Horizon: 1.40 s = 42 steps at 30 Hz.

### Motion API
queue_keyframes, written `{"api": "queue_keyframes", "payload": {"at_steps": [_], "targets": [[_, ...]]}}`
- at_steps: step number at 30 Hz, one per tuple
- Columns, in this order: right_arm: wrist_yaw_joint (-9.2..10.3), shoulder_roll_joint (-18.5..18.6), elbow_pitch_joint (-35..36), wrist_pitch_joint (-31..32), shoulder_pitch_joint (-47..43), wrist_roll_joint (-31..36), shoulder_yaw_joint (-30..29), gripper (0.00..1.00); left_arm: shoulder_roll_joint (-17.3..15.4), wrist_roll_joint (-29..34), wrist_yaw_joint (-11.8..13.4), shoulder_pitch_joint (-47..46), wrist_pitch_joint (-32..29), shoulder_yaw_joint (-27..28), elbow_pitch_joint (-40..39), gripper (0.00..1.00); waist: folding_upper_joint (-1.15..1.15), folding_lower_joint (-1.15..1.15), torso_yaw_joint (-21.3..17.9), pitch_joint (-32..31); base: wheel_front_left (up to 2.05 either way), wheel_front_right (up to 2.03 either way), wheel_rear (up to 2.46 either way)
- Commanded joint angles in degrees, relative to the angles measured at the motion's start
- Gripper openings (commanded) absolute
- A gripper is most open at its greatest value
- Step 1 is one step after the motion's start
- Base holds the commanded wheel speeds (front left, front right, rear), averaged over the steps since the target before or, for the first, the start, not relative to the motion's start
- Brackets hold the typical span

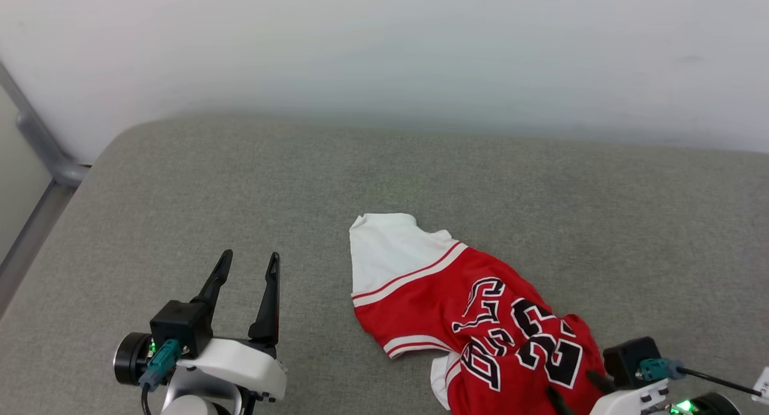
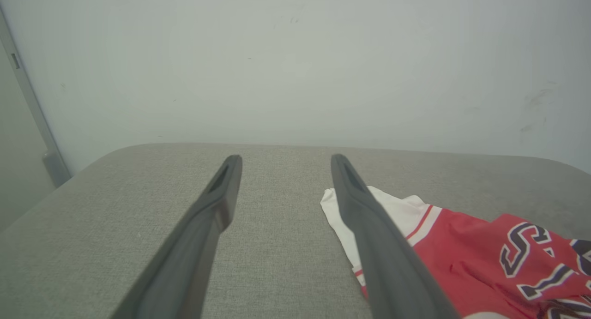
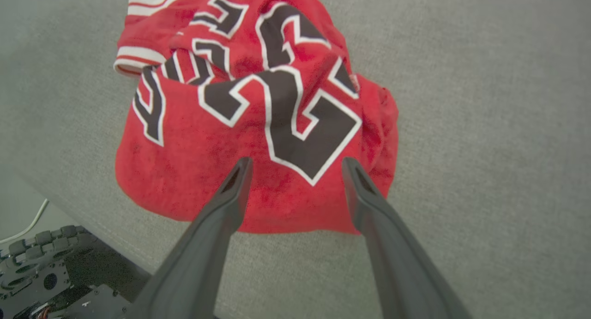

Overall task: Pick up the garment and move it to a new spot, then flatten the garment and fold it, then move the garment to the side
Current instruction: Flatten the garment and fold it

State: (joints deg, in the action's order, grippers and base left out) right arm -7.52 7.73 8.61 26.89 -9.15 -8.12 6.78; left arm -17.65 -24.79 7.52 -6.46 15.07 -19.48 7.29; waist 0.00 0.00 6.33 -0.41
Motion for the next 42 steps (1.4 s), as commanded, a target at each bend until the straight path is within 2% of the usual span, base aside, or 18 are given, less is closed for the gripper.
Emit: {"api": "queue_keyframes", "payload": {"at_steps": [1, 4, 7, 12, 21, 22, 23, 24, 25, 35, 42], "targets": [[0.06, 1.54, 0.39, 4.37, -0.88, -1.61, 0.74, 1.00, 0.31, 0.35, -0.32, -0.76, 0.14, 0.07, -0.41, 1.00, 0.00, 0.00, 0.77, 0.78, 0.00, 0.00, 0.00], [0.05, 3.27, 0.90, 12.70, -1.49, -4.57, 1.38, 1.00, 0.90, 0.66, -0.67, -1.42, 0.14, 0.37, -0.85, 1.00, 0.00, 0.00, 1.82, 2.40, 0.00, 0.00, 0.00], [0.05, 3.95, 1.08, 17.15, -0.48, -5.80, 1.31, 1.00, 1.36, 1.24, -1.04, -2.14, 0.14, 0.64, -1.24, 1.00, 0.00, 0.00, 2.76, 4.27, 0.00, 0.00, 0.00], [0.05, 4.10, -1.16, 18.71, 1.95, -6.42, 1.86, 1.00, 2.23, 2.13, -1.98, -3.17, 0.14, 1.59, -2.10, 1.00, 0.00, 0.00, 3.85, 7.39, 0.00, 0.00, 0.00], [0.08, 3.06, -13.44, 20.82, 3.89, -9.00, 2.55, 1.00, 4.05, 3.73, -3.77, -4.05, 0.14, 3.28, -2.04, 1.00, 0.00, 0.00, 4.17, 9.30, 0.00, 0.00, 0.00], [0.08, 2.91, -14.63, 21.26, 3.87, -9.46, 2.61, 0.80, 4.28, 3.90, -3.95, -4.06, 0.14, 3.46, -1.95, 1.00, 0.00, 0.00, 4.12, 9.29, 0.00, 0.00, 0.00], [0.08, 2.55, -15.42, 21.30, 3.93, -10.15, 2.86, 0.39, 4.46, 4.01, -4.04, -4.10, 0.14, 3.58, -1.79, 1.00, 0.00, 0.00, 4.08, 9.28, 0.00, 0.00, 0.00], [0.06, 1.93, -15.86, 20.96, 4.06, -10.91, 2.90, 0.05, 4.66, 4.17, -4.34, -4.06, 0.14, 3.69, -1.60, 1.00, 0.00, 0.00, 4.03, 9.13, 0.00, 0.00, 0.00], [0.04, 1.53, -16.09, 21.02, 4.18, -11.40, 3.16, 0.00, 4.77, 4.37, -4.49, -3.94, 0.14, 3.80, -1.44, 1.00, 0.00, 0.00, 3.96, 8.91, 0.00, 0.00, 0.00], [0.05, 3.45, -5.35, 10.39, 11.41, -8.17, 0.27, 0.00, 6.01, 5.55, -5.61, -3.15, 0.15, 4.51, -0.11, 1.00, 0.00, 0.00, 3.31, 7.12, 0.00, 0.00, 0.00], [0.05, 3.51, -4.92, 5.80, 22.09, -2.29, -4.06, 0.00, 7.00, 6.01, -6.46, -4.50, 0.15, 5.25, -0.42, 1.00, 0.00, 0.00, 4.26, 8.39, 0.00, 0.00, 0.00]]}}
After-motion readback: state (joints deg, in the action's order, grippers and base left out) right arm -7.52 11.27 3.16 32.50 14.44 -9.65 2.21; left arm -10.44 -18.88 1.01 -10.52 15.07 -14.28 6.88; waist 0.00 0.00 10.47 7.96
